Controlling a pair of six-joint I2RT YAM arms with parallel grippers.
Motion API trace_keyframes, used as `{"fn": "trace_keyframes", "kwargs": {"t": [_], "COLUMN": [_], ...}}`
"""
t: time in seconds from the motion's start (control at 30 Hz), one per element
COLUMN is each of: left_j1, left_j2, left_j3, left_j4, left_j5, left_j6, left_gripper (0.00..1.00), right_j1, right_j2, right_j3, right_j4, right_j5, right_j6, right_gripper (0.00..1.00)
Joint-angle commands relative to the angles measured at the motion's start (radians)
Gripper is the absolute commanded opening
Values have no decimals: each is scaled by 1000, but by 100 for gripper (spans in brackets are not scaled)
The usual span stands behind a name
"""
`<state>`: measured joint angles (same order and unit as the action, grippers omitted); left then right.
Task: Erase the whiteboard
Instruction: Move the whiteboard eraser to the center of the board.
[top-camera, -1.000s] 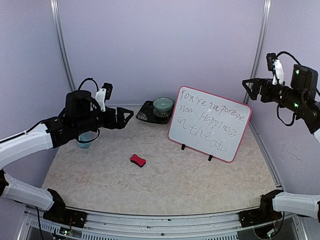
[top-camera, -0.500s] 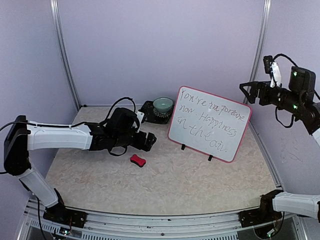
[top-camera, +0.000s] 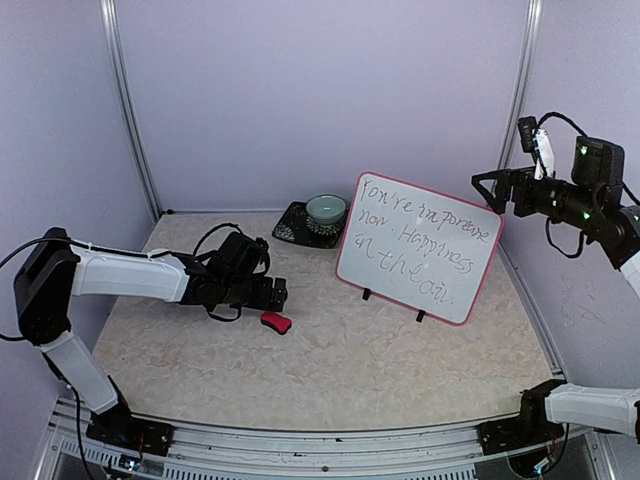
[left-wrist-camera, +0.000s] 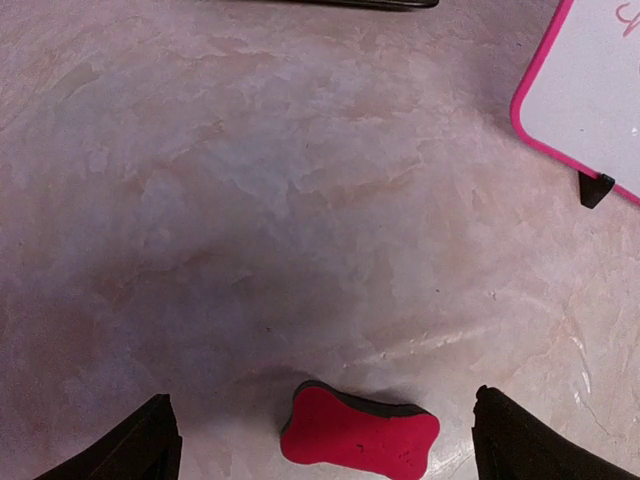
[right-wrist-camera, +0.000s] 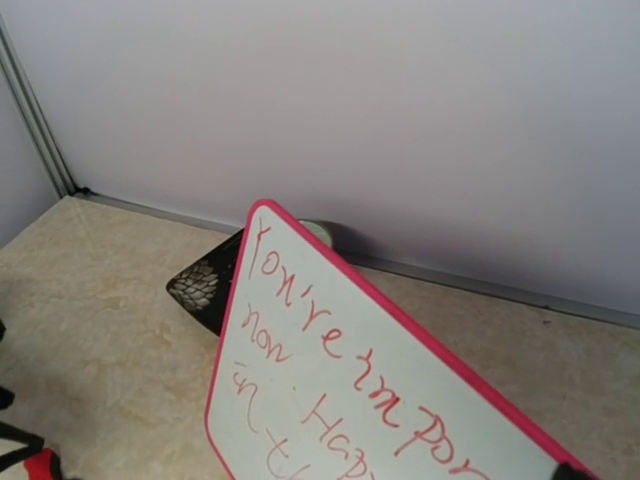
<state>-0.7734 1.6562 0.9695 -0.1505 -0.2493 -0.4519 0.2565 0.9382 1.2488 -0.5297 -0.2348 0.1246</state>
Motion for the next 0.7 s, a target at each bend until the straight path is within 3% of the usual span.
{"fn": "trace_keyframes", "kwargs": {"t": [0.0, 0.67], "left_j1": [-1, -41], "left_j2": [-2, 126], "left_j3": [-26, -34], "left_j4": [-11, 103], "left_j5": [71, 200], "left_j6": [-81, -31], "left_gripper": [99, 99], "right_j1": [-13, -13], "right_j2": [2, 0], "right_j3": [-10, -5], "right_j4": [-5, -17], "right_j5": [-19, 7], "right_j6": [-2, -16], "right_gripper": [100, 100]}}
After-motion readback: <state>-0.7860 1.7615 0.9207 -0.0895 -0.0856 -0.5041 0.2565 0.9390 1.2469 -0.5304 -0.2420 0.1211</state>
